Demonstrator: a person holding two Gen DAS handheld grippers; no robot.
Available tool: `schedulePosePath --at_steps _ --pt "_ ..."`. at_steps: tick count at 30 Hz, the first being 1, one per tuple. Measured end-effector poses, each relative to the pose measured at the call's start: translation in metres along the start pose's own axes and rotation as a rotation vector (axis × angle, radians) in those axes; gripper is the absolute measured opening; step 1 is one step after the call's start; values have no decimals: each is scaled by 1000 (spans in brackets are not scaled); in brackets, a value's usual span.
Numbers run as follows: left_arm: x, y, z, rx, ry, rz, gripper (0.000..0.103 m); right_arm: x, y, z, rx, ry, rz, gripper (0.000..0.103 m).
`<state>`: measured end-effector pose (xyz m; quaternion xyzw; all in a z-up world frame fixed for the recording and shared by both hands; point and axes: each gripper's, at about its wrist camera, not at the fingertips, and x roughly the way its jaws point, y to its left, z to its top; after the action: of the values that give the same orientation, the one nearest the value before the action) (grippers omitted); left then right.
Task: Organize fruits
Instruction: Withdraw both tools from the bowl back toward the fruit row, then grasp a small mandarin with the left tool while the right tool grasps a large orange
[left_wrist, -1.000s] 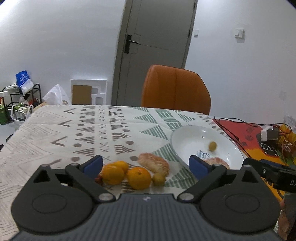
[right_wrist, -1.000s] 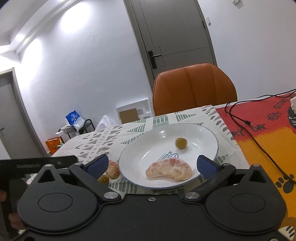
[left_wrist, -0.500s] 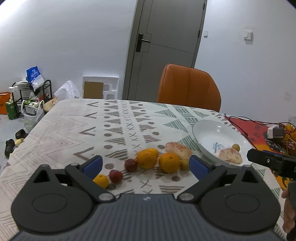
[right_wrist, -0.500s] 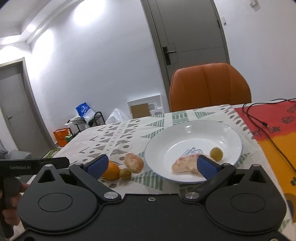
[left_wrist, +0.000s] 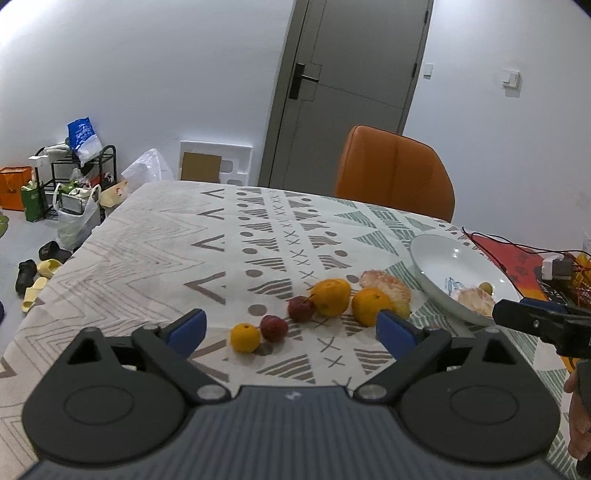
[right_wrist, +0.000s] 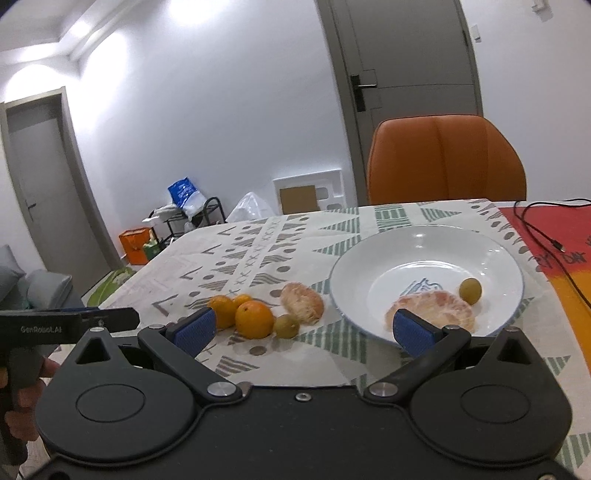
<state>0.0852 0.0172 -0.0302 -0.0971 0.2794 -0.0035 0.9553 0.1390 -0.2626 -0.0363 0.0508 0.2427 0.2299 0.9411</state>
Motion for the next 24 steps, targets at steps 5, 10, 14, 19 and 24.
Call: schedulePosePath --at_steps 5,10,14,19,24 --pt "2 10 -4 -24 10 15 92 6 11 -1 -20 22 29 103" --pt "7 19 -6 -44 24 23 81 11 20 -2 -46 33 57 103" --pt "14 24 -8 -61 39 22 72 17 27 -4 -63 39 73 103" --pt "22 26 -10 -66 52 23 65 24 30 -3 -71 48 88 98" --pt "31 30 -12 -80 61 19 60 33 32 -4 -74 60 105 90"
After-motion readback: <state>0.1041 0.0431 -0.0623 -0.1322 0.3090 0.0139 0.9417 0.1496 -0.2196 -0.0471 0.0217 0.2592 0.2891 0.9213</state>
